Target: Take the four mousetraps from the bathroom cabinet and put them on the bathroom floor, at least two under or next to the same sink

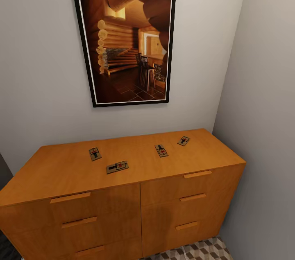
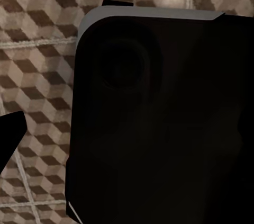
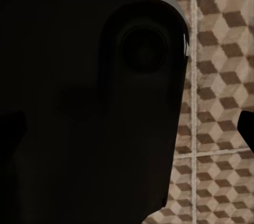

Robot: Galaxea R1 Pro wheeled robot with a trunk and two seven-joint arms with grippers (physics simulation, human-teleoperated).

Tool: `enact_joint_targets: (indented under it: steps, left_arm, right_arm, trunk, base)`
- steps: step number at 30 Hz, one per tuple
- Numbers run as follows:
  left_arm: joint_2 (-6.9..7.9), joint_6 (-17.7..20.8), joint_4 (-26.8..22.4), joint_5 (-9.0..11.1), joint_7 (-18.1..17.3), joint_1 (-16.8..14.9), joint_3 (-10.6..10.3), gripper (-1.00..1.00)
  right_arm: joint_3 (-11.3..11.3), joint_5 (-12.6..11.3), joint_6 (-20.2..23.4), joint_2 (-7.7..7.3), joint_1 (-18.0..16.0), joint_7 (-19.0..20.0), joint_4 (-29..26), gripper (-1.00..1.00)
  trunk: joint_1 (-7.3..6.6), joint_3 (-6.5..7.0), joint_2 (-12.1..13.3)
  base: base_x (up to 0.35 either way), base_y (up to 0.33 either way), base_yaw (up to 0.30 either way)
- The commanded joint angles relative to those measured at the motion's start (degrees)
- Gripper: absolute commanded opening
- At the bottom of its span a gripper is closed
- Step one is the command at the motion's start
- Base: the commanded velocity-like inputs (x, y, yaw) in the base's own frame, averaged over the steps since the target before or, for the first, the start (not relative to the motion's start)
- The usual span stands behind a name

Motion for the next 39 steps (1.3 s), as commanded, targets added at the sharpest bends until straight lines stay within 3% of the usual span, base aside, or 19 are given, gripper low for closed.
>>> enact_joint_targets:
  steps: [1, 29, 39]
  left_arm:
    - [-0.01, -0.19, -0.03, 0.51, -0.02, -0.01, 0.01, 1.0]
    - [0.05, -0.51, -0.04, 0.51, -0.22, -0.03, 0.02, 1.0]
    - [0.14, -0.5, -0.04, 0.51, -0.22, -0.05, 0.02, 1.0]
  right_arm:
    - [0.05, 0.4, -0.16, -0.02, -0.03, -0.05, 0.05, 1.0]
    - [0.04, 0.61, -0.16, -0.09, -0.03, -0.05, 0.05, 1.0]
    - [0.04, 0.61, -0.16, -0.09, -0.03, -0.05, 0.05, 1.0]
  trunk:
    - [0.0, -0.05, -0.03]
    - [0.0, -0.05, -0.03]
    - [0.0, -0.05, -0.03]
  base:
    - [-0.011, 0.0, 0.0]
    - [-0.284, 0.0, 0.0]
    - [-0.08, 0.0, 0.0]
